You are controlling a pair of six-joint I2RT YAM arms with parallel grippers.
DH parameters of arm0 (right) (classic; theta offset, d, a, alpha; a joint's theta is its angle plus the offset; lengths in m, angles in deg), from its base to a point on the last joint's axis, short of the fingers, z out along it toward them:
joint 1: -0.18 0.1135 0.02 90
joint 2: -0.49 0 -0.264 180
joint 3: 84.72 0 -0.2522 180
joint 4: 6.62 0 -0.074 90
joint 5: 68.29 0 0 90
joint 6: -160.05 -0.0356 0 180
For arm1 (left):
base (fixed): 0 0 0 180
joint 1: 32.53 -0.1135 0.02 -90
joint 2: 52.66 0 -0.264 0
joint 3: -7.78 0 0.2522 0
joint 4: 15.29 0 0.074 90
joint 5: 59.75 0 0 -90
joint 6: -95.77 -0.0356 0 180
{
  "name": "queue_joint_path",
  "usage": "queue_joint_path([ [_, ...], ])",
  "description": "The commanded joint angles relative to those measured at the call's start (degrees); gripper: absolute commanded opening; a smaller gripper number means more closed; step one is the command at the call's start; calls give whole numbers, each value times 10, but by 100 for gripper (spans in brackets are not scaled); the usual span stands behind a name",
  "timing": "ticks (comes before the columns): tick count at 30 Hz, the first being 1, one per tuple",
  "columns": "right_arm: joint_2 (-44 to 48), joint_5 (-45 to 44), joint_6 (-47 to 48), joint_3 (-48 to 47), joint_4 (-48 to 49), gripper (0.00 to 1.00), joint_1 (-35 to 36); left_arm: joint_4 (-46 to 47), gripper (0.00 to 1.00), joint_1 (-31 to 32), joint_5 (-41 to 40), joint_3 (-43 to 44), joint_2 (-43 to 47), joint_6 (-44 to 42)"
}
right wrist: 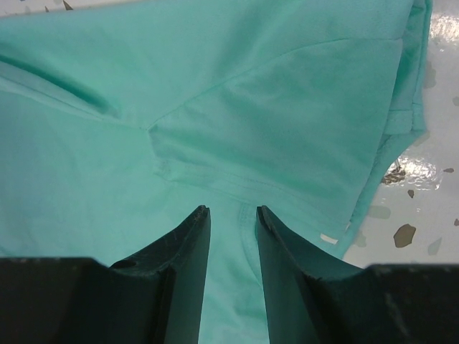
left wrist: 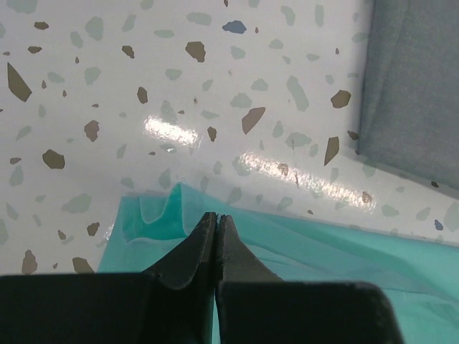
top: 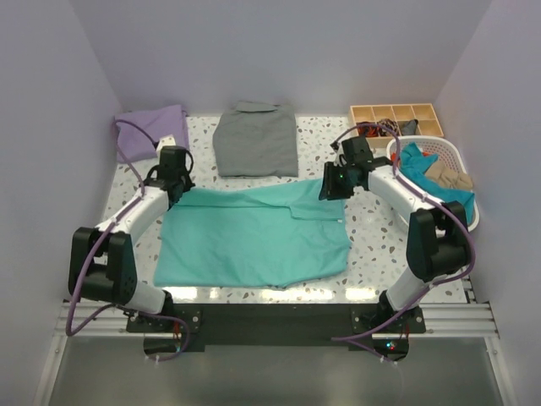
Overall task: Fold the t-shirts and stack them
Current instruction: Fold the tshirt
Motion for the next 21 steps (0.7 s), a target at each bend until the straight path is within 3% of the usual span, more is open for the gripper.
queue_joint_path([
  [1,6,9,-3,9,1,36,6,-1,0,4,-17,-17,51,26],
  [7,12,8,-4,21,0,38,11,-30,0,4,-21,-65,93,53],
  [10,17,7,-6,27,2,40,12,-42,39,4,-21,-86,94,60],
  [14,22,-3,-3,25,0,41,13,-60,64,4,-54,-92,102,69],
  [21,16,-10,-1,4,0,41,13,-51,66,4,-71,-64,116,52],
])
